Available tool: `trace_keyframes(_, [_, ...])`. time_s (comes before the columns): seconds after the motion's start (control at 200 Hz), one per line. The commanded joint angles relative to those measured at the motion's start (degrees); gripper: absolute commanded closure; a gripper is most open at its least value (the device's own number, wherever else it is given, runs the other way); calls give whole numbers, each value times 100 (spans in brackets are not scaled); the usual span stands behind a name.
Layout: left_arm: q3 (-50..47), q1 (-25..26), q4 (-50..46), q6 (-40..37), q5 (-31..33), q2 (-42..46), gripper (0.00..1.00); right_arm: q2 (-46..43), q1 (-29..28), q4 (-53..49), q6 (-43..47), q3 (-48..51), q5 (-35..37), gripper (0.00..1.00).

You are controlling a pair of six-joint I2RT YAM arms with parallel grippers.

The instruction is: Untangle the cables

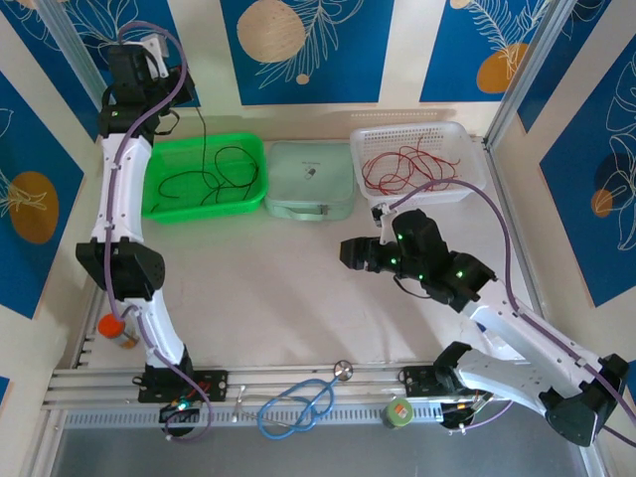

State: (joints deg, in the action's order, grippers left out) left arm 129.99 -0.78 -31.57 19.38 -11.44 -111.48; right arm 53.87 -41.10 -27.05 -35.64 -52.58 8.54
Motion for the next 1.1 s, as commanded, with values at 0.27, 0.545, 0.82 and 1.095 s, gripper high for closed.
trace_keyframes(0.27, [-1456,-50,1585,-175,264,-342,100,198,41,88,-49,87,-221,34])
trace_keyframes(0.545, [-3479,-49,2576,600,3,202,100,250,76,76,15,54,-306,33])
trace_keyframes(0.82, [-4721,-54,2324,1943,943,670,100,164,60,60,-14,87,-412,34])
trace_keyframes(1.095, [-3900,-200,1223,2726,1443,-210,100,-110,14,-139,-18,116,-323,34])
